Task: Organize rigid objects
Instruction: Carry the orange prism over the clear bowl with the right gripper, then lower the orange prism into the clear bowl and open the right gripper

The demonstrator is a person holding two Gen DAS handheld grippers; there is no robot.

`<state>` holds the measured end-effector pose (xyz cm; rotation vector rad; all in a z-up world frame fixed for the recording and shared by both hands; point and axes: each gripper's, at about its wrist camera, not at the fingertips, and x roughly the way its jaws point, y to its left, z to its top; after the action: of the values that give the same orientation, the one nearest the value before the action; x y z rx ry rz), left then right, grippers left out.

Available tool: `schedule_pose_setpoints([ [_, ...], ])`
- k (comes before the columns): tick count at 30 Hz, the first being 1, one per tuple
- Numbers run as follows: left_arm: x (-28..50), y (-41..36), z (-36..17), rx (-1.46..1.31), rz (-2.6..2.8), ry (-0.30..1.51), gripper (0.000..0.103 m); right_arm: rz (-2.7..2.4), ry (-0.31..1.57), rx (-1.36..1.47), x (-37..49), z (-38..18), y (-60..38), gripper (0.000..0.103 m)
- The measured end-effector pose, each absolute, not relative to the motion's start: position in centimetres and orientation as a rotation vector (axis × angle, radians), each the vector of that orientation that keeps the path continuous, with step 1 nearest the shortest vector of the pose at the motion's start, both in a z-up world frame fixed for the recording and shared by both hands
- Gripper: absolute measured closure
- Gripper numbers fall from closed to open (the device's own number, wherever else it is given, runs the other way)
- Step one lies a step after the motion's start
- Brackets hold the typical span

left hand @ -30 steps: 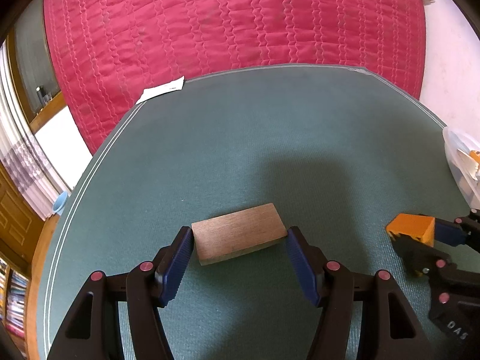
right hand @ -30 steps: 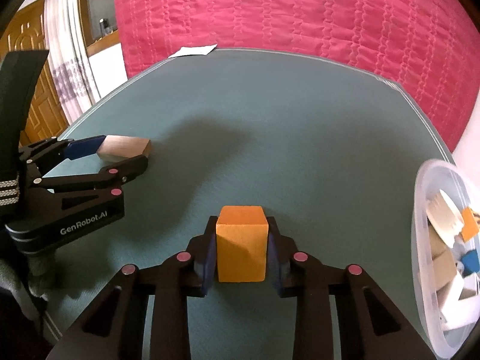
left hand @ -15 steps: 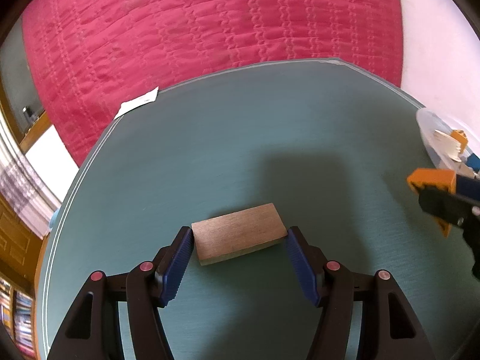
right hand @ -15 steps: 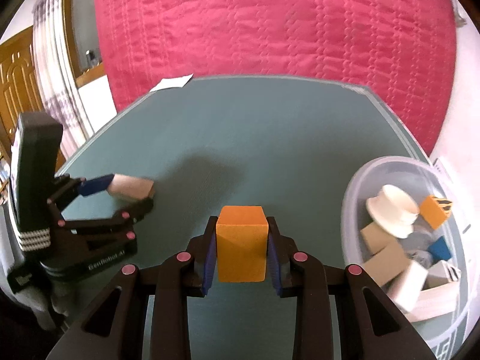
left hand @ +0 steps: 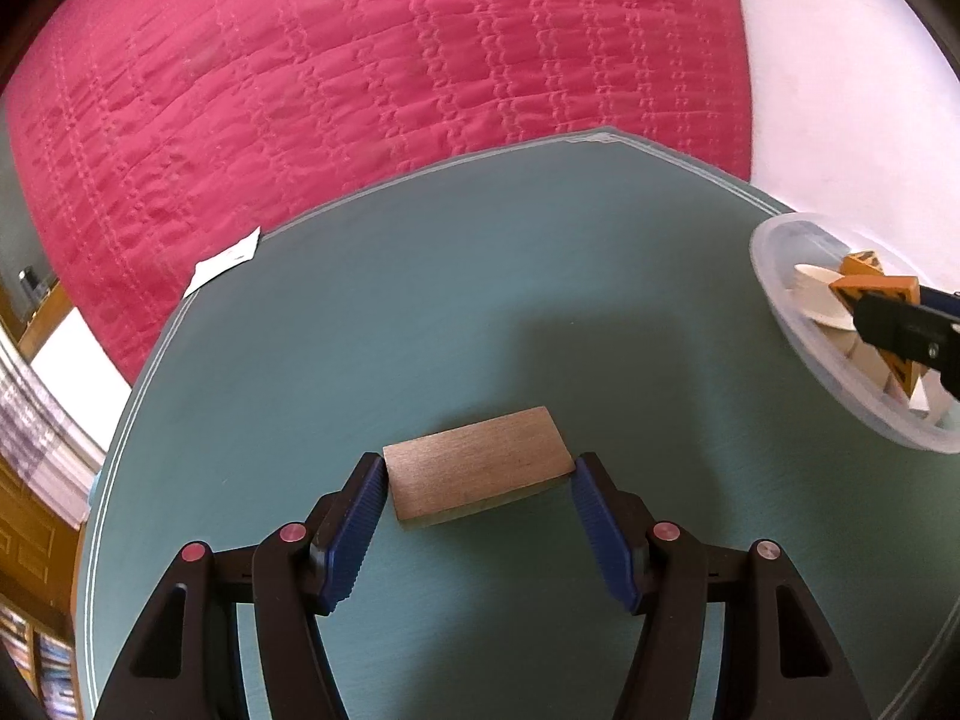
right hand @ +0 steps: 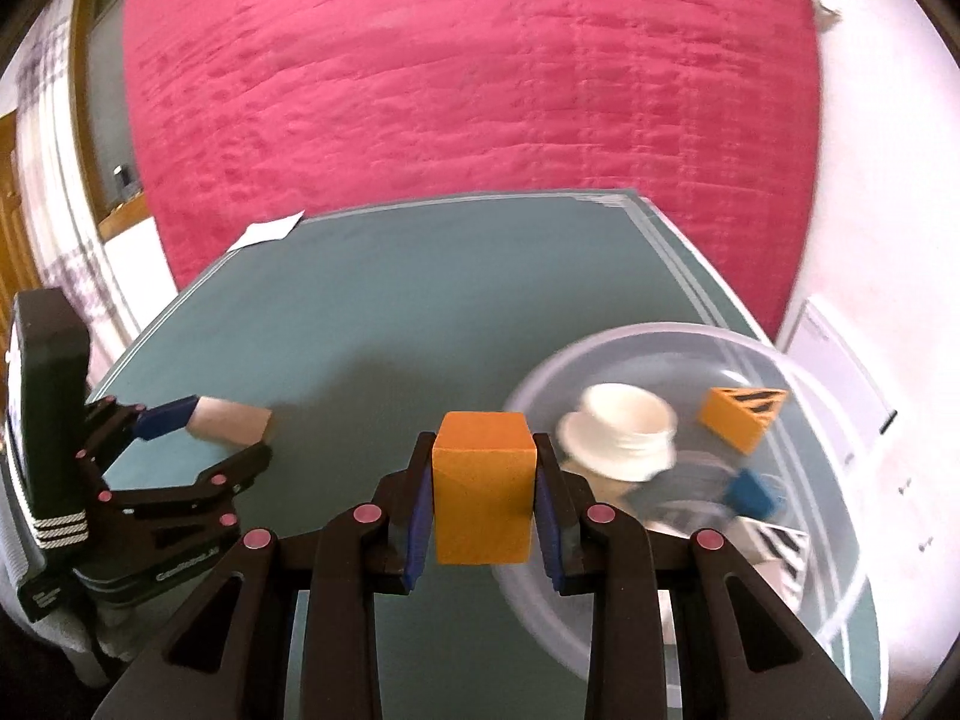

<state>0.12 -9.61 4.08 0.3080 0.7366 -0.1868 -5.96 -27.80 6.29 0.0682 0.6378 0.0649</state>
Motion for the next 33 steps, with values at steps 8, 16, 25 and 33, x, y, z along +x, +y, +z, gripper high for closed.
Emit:
schedule_pose_setpoints([
  [8,0.0,-11.7,4.3,0.329,-0.219,0.732,0.036,-0.052,0.617,0.144,-6.9,6.6,-32.9,0.072],
  [16,0.1,-13.8,4.7,0.355,-0.255,0.722,0.036,-0.15,0.607,0.234,-7.6,6.4,-37.6,0.072],
  [25,0.1,-16.1,5.6,0.334,-0.354,0.743,0.036,-0.193,0.58,0.361,-8.0,6.3,-40.8,0.049],
  [33,-0.2,-18.3,6.6,0.338,-0.454,0.732,0.036,-0.242,0.541,0.403,-8.9,6.6,-41.9,0.049],
])
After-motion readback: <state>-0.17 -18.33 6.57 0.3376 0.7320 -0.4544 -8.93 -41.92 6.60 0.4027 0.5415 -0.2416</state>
